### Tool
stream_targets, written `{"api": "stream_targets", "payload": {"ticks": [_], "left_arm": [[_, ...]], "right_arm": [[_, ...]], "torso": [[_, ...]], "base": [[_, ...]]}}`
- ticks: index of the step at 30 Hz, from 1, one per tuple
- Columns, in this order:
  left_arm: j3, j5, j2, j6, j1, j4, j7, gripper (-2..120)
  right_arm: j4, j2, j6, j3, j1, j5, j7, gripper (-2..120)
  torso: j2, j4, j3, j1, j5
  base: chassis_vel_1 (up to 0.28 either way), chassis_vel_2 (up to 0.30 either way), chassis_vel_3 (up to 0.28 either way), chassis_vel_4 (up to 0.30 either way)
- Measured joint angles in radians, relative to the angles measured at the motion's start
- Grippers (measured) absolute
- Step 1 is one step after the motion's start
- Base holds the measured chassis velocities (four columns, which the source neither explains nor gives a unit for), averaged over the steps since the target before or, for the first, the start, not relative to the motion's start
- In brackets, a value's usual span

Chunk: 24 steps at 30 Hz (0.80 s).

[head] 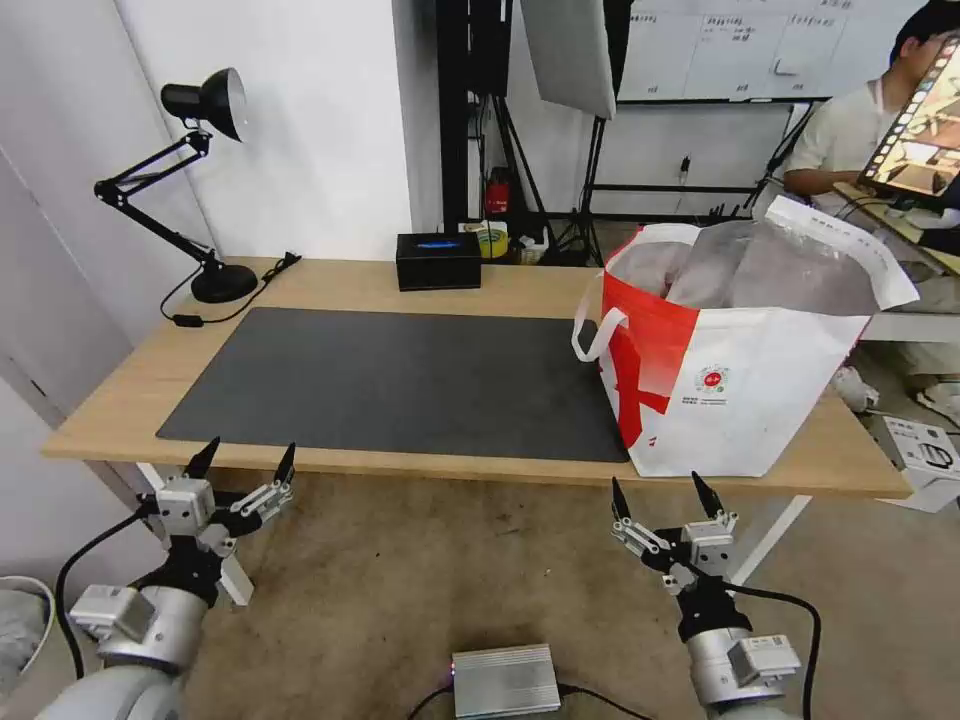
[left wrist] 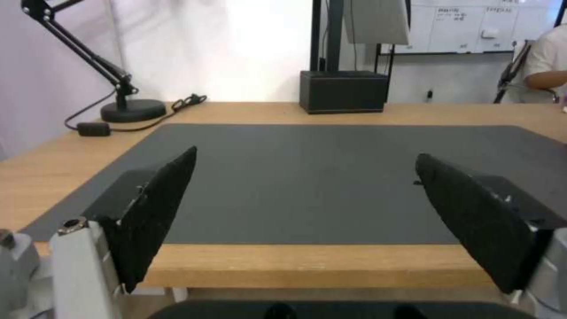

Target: Pick up the trash from the table and place it into the takeout bag.

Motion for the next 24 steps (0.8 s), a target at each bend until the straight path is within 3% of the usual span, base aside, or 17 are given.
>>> {"api": "stream_targets", "payload": {"ticks": [24], "left_arm": [[0.014,0.02,-0.02,-0.051,-0.009,0.031,0.022,100]], "right_arm": [[0.0,0.0,0.0,0.0,0.0,0.0,0.0,100]], "torso": [[0.0,0.0,0.0,0.0,0.0]], "base": [[0.0,0.0,0.0,0.0]]}}
